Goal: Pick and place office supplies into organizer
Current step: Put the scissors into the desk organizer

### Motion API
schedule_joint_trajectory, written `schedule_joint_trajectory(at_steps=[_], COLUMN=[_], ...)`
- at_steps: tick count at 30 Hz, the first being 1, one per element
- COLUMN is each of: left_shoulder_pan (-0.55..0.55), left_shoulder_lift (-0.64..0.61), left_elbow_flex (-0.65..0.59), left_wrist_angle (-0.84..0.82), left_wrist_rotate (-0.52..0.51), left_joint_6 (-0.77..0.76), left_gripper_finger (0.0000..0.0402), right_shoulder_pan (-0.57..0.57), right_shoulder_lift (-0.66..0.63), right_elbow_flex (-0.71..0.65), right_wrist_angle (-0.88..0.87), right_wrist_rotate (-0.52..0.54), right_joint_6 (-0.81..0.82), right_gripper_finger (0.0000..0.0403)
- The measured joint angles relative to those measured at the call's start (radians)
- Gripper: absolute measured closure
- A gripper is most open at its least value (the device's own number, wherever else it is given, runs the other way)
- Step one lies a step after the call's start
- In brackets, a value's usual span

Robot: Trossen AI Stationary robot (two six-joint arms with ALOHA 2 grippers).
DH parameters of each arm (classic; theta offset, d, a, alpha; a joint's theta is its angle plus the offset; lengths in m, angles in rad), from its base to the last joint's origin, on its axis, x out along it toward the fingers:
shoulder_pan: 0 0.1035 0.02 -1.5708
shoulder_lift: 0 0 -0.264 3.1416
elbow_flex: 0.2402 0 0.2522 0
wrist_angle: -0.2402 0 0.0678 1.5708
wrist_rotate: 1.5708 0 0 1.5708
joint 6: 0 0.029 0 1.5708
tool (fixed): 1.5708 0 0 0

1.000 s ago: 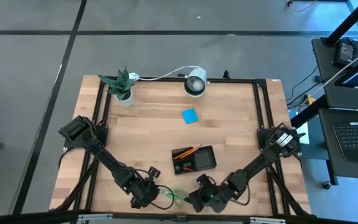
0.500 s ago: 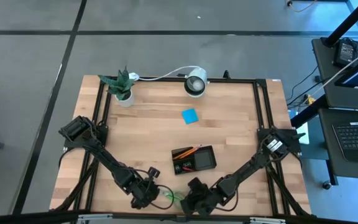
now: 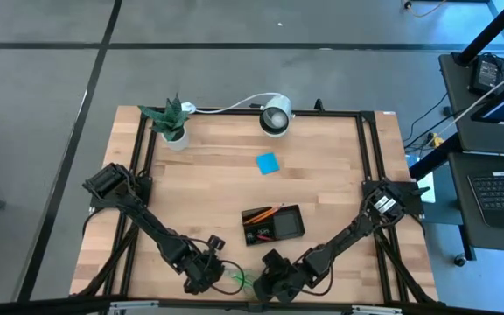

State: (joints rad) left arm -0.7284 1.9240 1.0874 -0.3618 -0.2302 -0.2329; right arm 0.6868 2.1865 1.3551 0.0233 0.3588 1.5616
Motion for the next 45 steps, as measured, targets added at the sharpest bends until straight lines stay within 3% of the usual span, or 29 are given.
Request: schedule_joint_trajectory(at_steps=[5,11,21,28,36,45], left_shoulder_pan=[0.000,0.000,0.004,0.005,-0.011,-0.025], left_shoulder_lift=[0.000,0.000,-0.080,-0.200,-0.338,-0.454], left_elbow_flex=[0.000,0.003,0.016,0.019,0.021,0.023], left_wrist_angle=[0.000,-0.004,-0.048,-0.117,-0.196,-0.299], left_wrist_rotate=[-0.003,-0.007,-0.065,-0.056,-0.056,-0.039], left_joint_6=[0.000,0.000,0.003,-0.176,-0.266,-0.431], left_gripper_finger=[0.0382,0.0377,0.0316,0.0285,0.0285,0.0284], right_shoulder_pan=[-0.001,-0.001,-0.003,-0.003,-0.021,-0.041], right_shoulder_lift=[0.003,0.003,0.001,-0.041,-0.186,-0.446], right_elbow_flex=[-0.001,-0.001,-0.001,-0.001,-0.001,0.044], right_wrist_angle=[-0.013,-0.020,-0.020,-0.036,-0.235,-0.685], right_wrist_rotate=[0.000,0.001,0.000,-0.013,-0.014,-0.014], right_joint_6=[-0.049,-0.051,-0.056,-0.113,-0.264,-0.434], right_gripper_finger=[0.0363,0.0362,0.0363,0.0363,0.0363,0.0362])
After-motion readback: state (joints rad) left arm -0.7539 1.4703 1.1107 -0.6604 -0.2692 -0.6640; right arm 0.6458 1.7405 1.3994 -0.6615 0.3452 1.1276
